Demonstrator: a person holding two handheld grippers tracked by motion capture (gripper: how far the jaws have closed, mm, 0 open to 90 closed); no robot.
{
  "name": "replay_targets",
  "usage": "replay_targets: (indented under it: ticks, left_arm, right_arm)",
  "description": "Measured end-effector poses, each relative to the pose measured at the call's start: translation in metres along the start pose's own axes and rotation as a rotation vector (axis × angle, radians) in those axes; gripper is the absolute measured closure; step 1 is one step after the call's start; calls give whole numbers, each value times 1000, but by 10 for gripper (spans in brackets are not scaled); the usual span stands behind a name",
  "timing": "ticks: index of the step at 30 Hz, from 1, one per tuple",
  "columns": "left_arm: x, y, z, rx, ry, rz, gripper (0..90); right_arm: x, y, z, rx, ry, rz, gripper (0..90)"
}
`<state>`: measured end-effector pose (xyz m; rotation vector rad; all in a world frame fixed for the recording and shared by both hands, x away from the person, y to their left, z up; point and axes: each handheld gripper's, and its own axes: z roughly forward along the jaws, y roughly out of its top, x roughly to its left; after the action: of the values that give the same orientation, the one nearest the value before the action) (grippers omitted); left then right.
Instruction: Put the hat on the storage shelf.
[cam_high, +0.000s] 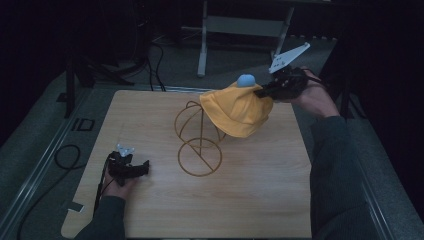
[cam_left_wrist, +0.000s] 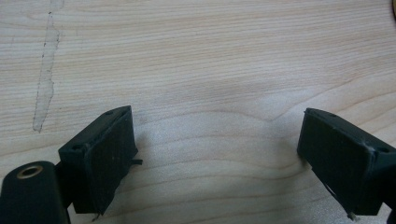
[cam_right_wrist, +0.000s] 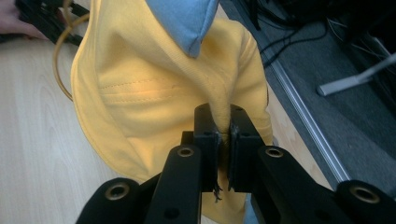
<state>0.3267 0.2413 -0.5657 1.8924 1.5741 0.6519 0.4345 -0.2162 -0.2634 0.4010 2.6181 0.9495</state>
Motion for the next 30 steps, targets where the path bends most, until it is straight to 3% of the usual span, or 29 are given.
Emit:
replay_targets:
  ticks: [6, 12, 21, 30]
  left_arm:
    - [0, 0, 0, -1, 1, 0, 114]
    - [0, 0, 0, 2, -1, 1, 114]
    - [0, 0, 0, 1, -1, 2, 114]
    - [0, 0, 0, -2, 0, -1, 114]
  right_arm:
    - [5, 13, 4, -2, 1, -24, 846]
    - [12, 32, 21, -2, 16, -28, 845]
    - [33, 68, 52, 12, 64, -82, 839]
    - [55, 97, 70, 9, 93, -145, 828]
